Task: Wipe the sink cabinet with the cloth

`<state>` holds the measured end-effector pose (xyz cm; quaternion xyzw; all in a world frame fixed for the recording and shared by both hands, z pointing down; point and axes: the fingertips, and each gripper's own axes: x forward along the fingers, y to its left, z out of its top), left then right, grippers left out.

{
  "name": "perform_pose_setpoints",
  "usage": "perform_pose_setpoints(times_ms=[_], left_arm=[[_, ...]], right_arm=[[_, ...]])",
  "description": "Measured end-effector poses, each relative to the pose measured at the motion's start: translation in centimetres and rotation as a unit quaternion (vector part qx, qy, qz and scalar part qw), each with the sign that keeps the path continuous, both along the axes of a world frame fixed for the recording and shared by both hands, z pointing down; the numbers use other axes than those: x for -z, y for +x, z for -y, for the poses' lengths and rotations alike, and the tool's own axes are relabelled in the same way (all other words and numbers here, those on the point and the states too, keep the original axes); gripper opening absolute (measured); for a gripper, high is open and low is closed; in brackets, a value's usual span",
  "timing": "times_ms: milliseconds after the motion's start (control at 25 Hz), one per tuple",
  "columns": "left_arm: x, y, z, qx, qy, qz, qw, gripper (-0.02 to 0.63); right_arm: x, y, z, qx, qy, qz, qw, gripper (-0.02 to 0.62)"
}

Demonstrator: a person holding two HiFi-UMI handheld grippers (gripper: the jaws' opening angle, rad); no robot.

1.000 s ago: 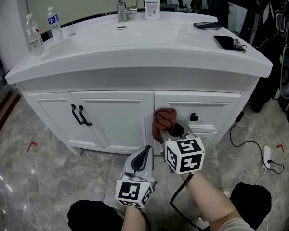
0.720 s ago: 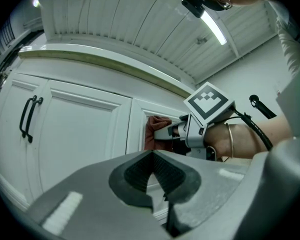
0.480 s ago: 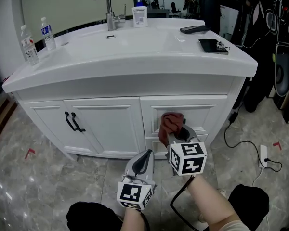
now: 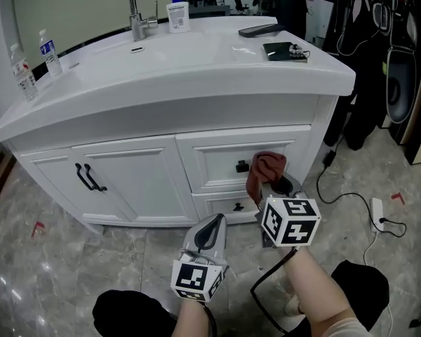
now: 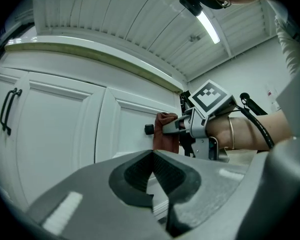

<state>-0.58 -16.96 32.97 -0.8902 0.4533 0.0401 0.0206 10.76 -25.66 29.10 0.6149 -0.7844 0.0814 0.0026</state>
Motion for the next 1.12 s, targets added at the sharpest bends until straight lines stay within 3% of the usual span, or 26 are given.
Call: perform_pose_setpoints(times_ms=[520,800,960,1120], left_arm=[[-1.0,2.2,0.7,-0.009,-0.013,0.001,0.9999,0.001],[-1.3,2.8,0.7,-0.017,-0.018,-0.007,0.9997,0.0],[-1.6,2.3,0.6,-0.015,-0.022,-0.01,0.9996,0.001],[-1.5,0.2,1.1,0.003,-0.019,-0.014,0.9997,0.001]], right_arm=[[0.0,5.5,0.3,-0.025,-0.001,-0.027,0.999,0.08],[-1.4,10.1,-0.5,-0.092,-0.021,-0.009,0.996,0.078],[-3.4,8.9,-1.0,-0.073,-0.032,-0.001,0.997,0.078],[-5.6,4.2,-0.7,-0.031,-0.037,-0.01,0.999,0.08]])
